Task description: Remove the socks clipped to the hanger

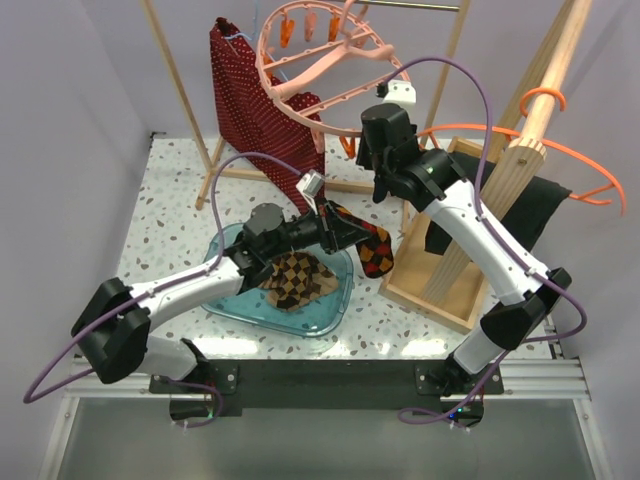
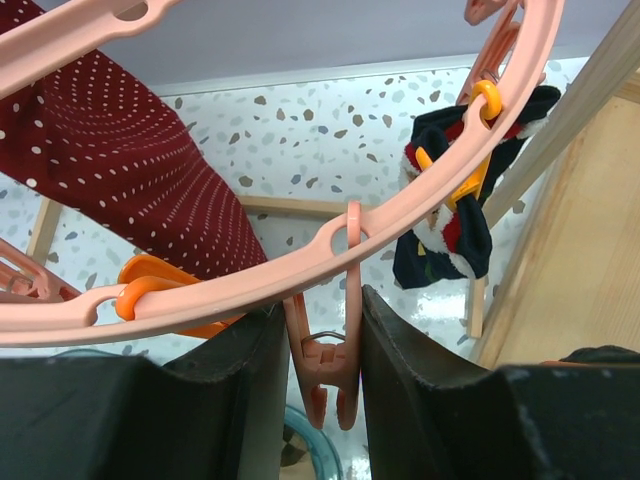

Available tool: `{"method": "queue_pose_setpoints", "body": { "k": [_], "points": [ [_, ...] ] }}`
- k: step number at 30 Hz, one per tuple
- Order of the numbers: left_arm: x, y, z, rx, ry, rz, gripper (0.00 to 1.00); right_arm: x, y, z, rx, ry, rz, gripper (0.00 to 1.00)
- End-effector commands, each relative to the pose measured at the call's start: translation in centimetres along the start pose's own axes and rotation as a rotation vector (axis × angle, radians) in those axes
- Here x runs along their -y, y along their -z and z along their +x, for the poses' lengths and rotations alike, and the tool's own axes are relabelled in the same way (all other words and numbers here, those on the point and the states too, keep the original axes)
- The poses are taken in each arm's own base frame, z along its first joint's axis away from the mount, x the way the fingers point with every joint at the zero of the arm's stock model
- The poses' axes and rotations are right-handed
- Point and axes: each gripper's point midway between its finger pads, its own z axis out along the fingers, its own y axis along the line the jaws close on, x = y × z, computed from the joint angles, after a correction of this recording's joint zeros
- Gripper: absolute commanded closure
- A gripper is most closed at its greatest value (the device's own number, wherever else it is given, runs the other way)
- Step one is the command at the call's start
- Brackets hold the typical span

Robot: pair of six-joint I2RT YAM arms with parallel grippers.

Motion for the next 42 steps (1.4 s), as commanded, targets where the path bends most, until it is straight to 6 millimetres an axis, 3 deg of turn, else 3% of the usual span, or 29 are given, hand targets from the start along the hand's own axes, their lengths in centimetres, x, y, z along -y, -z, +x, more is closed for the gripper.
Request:
{"method": "queue_pose_setpoints", "body": {
  "k": [1,4,5,7,10,14,28,33,36,37,39,42],
  "points": [
    [1.7,1.4,-0.7,-0.023,-0.05,-0.004,1.0,-0.3,1.1,-1.8,0.041,-0.055,-0.041,1.0],
    [-0.1,2.9,0.2,-0.087,-0.095,-0.135,1.0,-0.1,1.3,-1.3,0.033,-0.048,-0.046,1.0],
    [-1.6,3.9,1.0,-0.117,-0.095,-0.223,1.0,-0.1,1.3,-1.3,0.036,-0.049,-0.047,1.0],
    [-2.6,5.4,0.4,-0.104,-0.153,-0.314,1.0,0.0,1.6,-1.3,0.044,-0.057,-0.056,0.99],
    [-4.5,8.1,1.4,-0.152,-0.175,-0.448,0.97,-0.1,1.9,-1.4,0.047,-0.065,-0.074,0.97],
    [-5.3,10.8,2.0,-0.132,-0.189,-0.52,0.93,-0.5,2.0,-1.5,0.043,-0.07,-0.097,0.95],
    [-8.3,14.3,1.9,-0.059,-0.186,-0.722,0.97,-0.8,1.5,-0.4,0.022,-0.064,-0.105,0.91],
    [-8.0,15.2,1.1,-0.006,-0.19,-0.739,0.96,-0.9,1.4,-0.4,0.021,-0.058,-0.108,0.89],
    [-8.0,15.3,0.5,0.005,-0.209,-0.748,0.86,-0.9,1.5,-0.5,0.021,-0.056,-0.109,0.89],
    [-7.9,15.2,0.6,-0.009,-0.21,-0.744,0.72,-1.0,1.4,-0.4,0.017,-0.054,-0.111,0.89],
    [-7.6,14.9,0.6,-0.021,-0.216,-0.728,0.62,-1.0,1.4,-0.3,0.016,-0.057,-0.113,0.89],
    [-7.5,14.8,0.8,-0.03,-0.217,-0.718,0.57,-1.1,1.4,-0.3,0.013,-0.056,-0.113,0.89]
  ]
}}
